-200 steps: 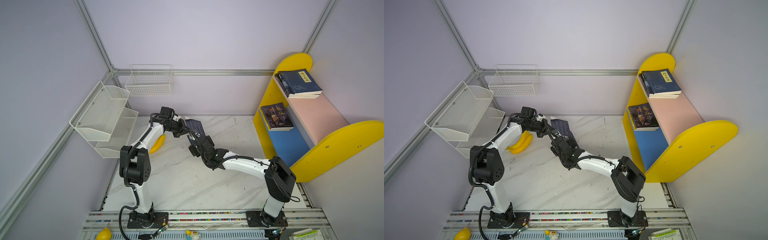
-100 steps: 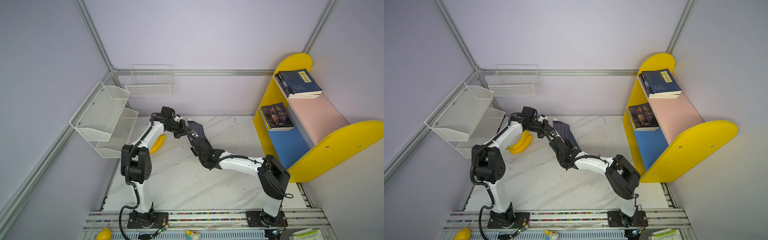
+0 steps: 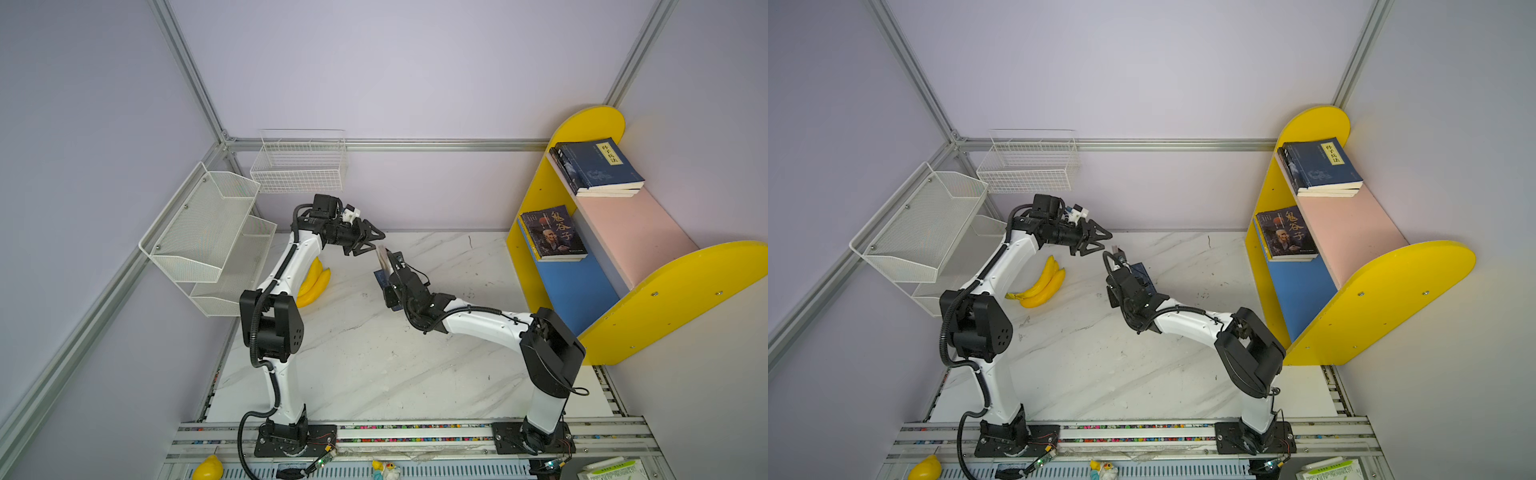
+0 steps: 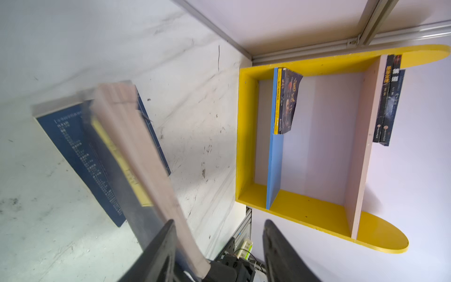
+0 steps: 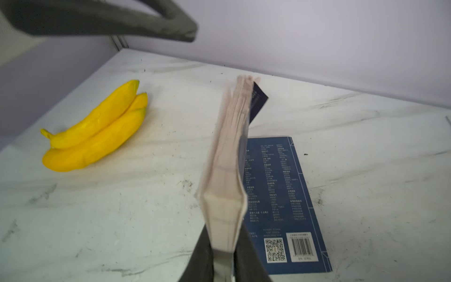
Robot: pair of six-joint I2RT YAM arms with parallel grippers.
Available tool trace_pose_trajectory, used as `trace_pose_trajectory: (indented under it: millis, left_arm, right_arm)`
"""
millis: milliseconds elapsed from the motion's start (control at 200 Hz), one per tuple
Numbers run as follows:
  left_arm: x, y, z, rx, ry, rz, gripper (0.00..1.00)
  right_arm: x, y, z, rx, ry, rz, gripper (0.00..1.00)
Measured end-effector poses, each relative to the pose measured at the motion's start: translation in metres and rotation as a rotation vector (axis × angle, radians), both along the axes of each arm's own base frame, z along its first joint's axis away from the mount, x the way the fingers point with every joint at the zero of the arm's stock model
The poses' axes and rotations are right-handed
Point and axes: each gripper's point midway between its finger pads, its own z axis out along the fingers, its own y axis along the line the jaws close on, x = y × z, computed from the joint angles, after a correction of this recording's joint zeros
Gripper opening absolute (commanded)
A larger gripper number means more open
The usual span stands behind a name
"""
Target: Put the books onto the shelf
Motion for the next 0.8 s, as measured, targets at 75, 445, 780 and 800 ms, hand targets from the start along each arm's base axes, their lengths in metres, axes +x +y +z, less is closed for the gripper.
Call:
trace_pose_trajectory:
  millis: [75,445,780,800]
  left_arm:
    - [0.004,0.01,0.003,0.011,-0.016,0.03,0.64]
    - [-0.033,0.016,-0.055,-0.148,0.06,0.183,0.66]
    - [-0.024,-0.013,-0.067,-0.161,0.026,0.218,0.64]
    - [-0.025,-0.019,-0.068,-0.159,0.024,0.212,0.64]
  right_arm:
    - [0.015,-0.025,0.01,0.143,0.044,-0.061,0.17]
    - [0.059,-0.124,0.029,0.652,0.186,-0.246,0.21]
    - [0.08,-0.113,-0.055,0.528,0.348,-0.297,0.54]
    - [0.084,-0.114,-0.057,0.519,0.35,-0.302,0.56]
